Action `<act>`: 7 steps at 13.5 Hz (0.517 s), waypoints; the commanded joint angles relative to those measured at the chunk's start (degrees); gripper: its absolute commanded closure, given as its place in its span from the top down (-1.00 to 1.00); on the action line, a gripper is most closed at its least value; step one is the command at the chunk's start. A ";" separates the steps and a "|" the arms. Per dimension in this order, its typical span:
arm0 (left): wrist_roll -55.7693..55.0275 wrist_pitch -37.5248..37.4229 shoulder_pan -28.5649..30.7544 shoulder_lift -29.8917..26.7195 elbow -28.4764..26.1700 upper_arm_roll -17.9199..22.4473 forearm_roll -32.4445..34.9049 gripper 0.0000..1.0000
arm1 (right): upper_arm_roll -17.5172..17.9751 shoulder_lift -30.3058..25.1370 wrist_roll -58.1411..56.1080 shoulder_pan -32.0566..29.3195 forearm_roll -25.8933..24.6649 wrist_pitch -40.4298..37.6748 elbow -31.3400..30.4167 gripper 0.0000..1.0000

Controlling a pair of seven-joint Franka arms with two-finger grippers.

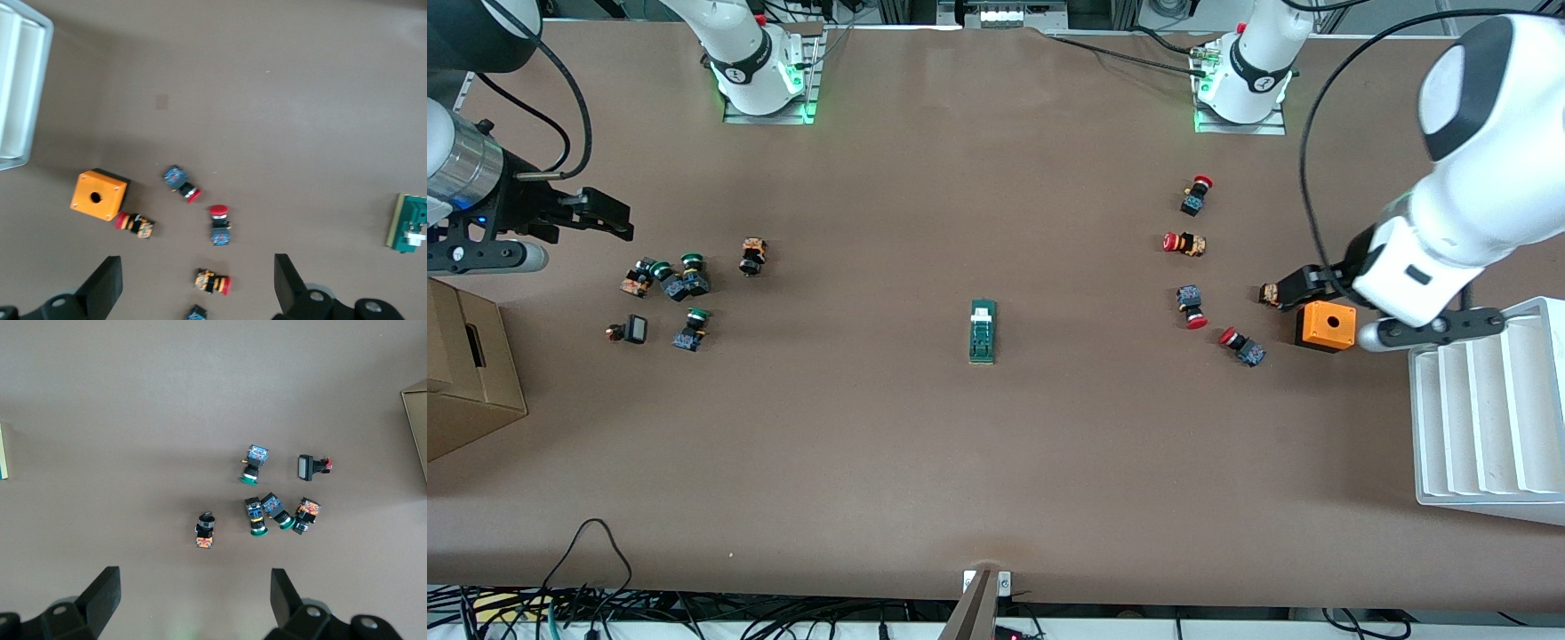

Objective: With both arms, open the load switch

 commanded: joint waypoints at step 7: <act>17.00 -1.49 9.03 -10.52 -7.95 1.20 -0.14 1.00 | -0.04 0.48 -3.53 -0.35 0.33 -1.18 1.49 0.98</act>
